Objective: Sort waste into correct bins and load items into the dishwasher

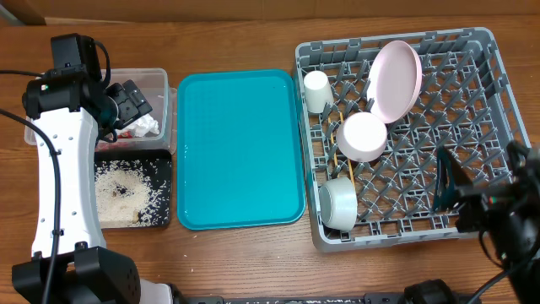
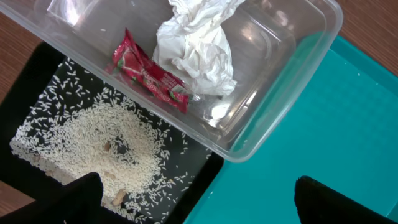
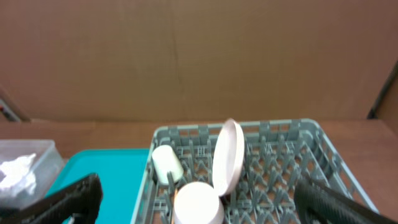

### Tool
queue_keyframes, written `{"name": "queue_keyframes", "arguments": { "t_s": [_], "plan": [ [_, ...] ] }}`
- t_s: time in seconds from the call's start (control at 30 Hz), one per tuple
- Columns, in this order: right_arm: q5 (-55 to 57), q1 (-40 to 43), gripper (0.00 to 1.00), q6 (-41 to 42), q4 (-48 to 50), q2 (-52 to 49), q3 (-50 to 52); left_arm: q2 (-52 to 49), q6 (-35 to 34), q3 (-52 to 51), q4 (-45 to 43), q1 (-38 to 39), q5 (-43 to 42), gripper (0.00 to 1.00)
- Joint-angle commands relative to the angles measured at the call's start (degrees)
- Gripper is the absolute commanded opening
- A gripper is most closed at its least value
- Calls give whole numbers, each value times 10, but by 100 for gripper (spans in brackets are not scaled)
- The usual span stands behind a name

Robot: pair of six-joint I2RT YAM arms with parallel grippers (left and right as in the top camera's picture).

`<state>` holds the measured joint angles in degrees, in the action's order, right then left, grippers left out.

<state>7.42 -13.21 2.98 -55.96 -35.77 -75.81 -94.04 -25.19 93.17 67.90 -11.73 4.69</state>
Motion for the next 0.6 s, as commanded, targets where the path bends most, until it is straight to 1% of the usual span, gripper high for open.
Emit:
{"name": "queue_keyframes", "arguments": {
  "t_s": [0.0, 0.2, 0.23, 0.43, 0.57],
  "plan": [
    [-32, 26, 100, 2, 39, 62, 82, -2, -8, 13, 0, 1, 0, 100],
    [-54, 37, 100, 2, 145, 146, 221, -2, -8, 13, 0, 1, -1, 100],
    [-64, 37, 100, 2, 177, 168, 260, -2, -8, 13, 0, 1, -1, 100],
    [-99, 37, 100, 2, 277, 233, 371, -2, -8, 13, 0, 1, -1, 100],
    [-115, 37, 100, 2, 370, 278, 449, -2, -8, 13, 0, 1, -1, 100]
  ]
}}
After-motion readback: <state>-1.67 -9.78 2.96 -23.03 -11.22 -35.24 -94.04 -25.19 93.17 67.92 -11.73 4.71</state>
